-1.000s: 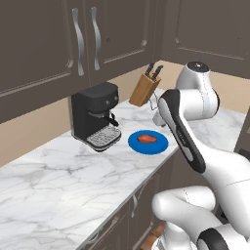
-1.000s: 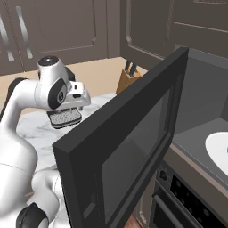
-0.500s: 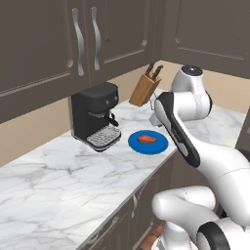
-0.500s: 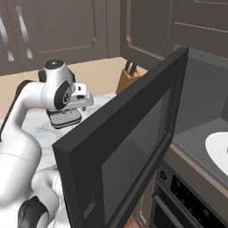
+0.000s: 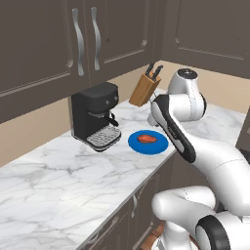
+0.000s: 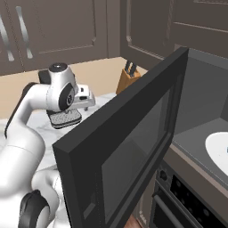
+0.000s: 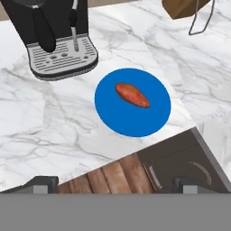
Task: Pick the sweet potato from the counter and place it in the microwave. Then turn on the microwave.
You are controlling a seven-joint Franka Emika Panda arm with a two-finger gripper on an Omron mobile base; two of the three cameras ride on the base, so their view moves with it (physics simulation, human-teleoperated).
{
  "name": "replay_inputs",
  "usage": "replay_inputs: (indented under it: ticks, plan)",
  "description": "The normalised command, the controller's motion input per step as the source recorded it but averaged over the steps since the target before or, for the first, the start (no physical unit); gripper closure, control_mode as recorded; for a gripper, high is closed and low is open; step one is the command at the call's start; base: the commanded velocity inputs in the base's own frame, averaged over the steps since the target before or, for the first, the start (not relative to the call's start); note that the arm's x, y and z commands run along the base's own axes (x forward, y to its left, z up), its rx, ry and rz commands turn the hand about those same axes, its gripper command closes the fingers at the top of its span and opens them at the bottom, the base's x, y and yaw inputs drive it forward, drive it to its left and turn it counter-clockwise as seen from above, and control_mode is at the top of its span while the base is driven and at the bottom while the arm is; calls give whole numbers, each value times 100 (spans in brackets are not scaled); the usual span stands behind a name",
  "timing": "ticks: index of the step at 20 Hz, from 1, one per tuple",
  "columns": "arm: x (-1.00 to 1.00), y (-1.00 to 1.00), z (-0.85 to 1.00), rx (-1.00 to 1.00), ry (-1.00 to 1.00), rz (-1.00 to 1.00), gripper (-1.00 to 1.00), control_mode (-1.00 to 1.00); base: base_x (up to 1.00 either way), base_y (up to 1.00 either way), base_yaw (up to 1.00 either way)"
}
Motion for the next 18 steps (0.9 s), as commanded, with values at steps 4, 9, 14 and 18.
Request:
replay_inputs:
  ticks: [4, 9, 14, 18]
  plan:
    - [19, 0, -17, -3, 0, 0, -100, -100, 0, 0, 0]
    - [20, 0, -14, -3, 0, 0, -100, -100, 0, 0, 0]
    - [22, 0, -10, 0, 0, 0, -100, -100, 0, 0, 0]
    - [21, 0, -10, 0, -2, 0, -100, -100, 0, 0, 0]
